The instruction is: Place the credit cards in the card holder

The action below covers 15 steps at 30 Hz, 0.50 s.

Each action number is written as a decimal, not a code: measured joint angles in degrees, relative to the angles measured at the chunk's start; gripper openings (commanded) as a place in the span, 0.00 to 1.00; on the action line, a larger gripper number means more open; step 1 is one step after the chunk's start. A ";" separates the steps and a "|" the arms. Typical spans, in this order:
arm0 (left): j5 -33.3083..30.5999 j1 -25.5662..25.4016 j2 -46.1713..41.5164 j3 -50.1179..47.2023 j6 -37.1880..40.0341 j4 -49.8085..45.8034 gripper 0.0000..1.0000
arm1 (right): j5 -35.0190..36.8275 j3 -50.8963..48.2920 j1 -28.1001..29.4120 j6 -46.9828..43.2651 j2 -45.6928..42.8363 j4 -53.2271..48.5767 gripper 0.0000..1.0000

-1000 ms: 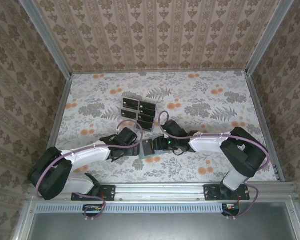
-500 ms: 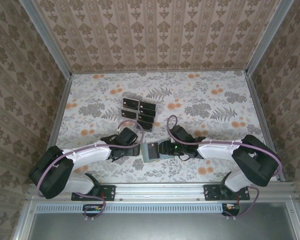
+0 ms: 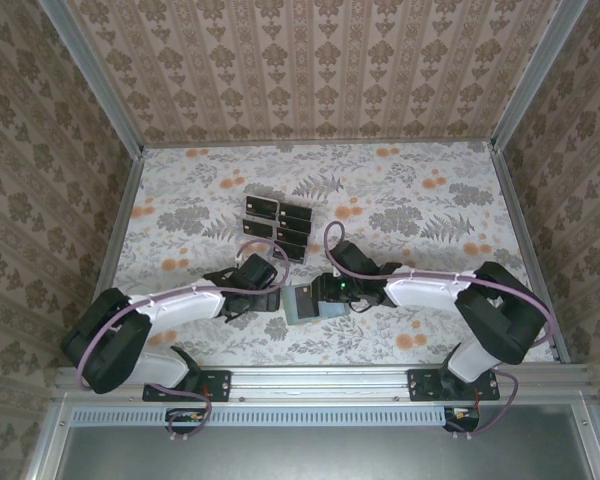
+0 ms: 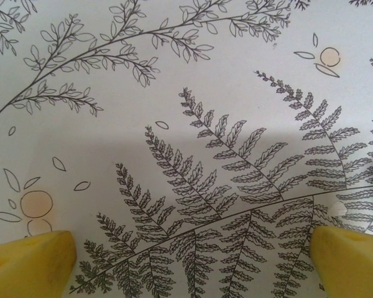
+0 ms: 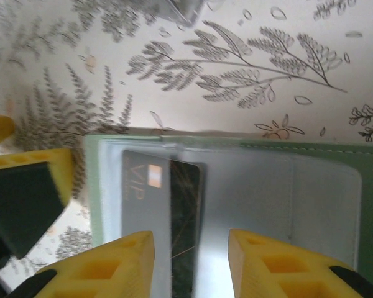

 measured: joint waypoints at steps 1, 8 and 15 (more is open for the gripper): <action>0.00 0.00 0.07 0.04 0.00 -0.04 1.00 | -0.04 0.00 0.00 0.00 0.55 0.02 0.34; 0.02 0.00 0.50 0.46 0.00 -0.42 1.00 | -0.90 0.17 0.11 0.00 2.12 0.59 0.29; 0.02 0.00 0.85 0.74 0.00 -0.63 1.00 | -1.31 1.20 0.39 -0.02 2.19 1.05 0.27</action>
